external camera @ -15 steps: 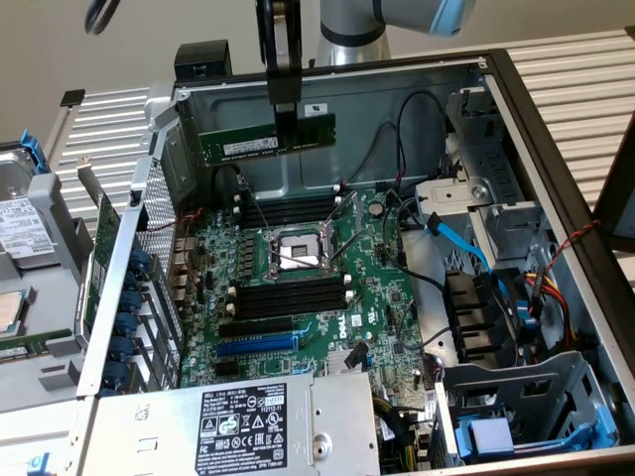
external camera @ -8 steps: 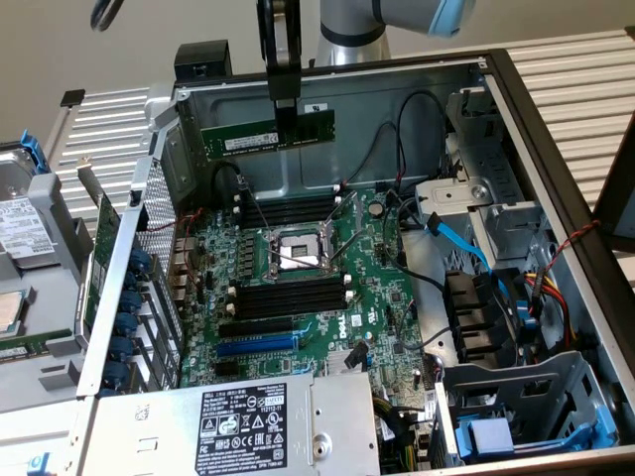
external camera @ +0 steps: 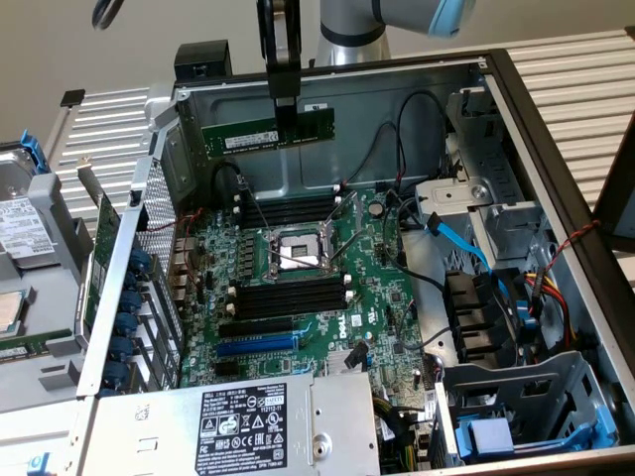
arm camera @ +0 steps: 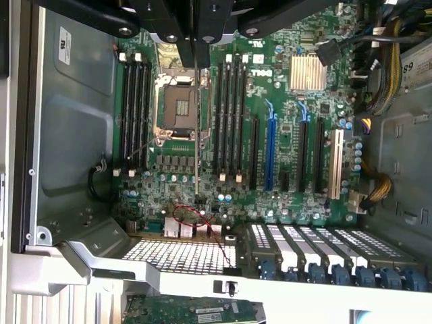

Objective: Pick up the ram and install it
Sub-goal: 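Pick up the ram and move it above insertion slot, then insert the ram into the slot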

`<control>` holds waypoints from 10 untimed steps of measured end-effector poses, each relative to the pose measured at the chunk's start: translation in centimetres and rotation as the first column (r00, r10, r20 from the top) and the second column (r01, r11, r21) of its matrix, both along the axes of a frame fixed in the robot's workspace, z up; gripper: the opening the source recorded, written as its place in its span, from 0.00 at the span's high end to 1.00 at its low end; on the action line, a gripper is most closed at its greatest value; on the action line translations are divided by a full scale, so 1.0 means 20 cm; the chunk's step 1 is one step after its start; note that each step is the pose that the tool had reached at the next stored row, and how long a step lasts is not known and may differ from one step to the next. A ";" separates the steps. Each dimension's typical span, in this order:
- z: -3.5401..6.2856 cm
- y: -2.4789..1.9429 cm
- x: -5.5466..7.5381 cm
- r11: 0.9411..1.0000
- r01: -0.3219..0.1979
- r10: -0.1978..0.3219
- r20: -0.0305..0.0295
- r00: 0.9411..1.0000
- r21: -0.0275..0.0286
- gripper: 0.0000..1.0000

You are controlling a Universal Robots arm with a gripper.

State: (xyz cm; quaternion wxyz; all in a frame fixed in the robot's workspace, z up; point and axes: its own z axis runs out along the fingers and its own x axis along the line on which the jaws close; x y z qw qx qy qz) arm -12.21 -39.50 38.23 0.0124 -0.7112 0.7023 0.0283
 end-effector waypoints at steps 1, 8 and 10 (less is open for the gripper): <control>0.000 0.000 0.00 1.000 0.000 0.000 0.000 1.000 0.000 0.88; 0.000 0.000 0.00 1.000 0.000 0.000 0.000 1.000 0.000 0.88; 0.000 0.000 0.00 1.000 0.000 0.000 0.000 1.000 0.000 0.88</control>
